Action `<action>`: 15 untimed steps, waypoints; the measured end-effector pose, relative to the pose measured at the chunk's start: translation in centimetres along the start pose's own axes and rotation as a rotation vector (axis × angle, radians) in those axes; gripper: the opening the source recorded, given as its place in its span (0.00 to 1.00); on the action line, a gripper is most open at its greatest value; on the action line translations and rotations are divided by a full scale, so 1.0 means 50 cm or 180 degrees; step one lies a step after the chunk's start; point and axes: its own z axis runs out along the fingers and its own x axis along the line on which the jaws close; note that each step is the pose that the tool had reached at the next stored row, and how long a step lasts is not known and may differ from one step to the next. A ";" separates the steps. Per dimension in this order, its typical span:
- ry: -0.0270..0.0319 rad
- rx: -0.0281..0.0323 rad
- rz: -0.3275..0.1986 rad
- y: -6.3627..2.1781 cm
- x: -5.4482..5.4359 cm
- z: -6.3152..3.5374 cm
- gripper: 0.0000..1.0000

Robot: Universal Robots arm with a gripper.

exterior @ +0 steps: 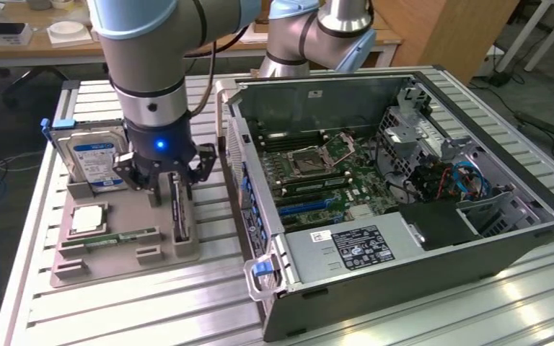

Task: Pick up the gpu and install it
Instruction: 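Pick up the gpu and move the gpu toward the slot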

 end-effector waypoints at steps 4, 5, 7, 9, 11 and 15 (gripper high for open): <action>0.0000 0.0009 0.0001 0.000 0.000 0.008 0.53; -0.0001 0.0009 0.0001 0.000 0.000 0.010 0.53; 0.0000 0.0010 0.0001 -0.001 0.000 0.013 0.53; 0.0000 0.0010 0.0001 -0.001 0.000 0.017 0.53; 0.0000 0.0010 0.0002 -0.001 0.000 0.022 0.53; 0.0000 0.0010 0.0002 -0.001 0.000 0.030 0.53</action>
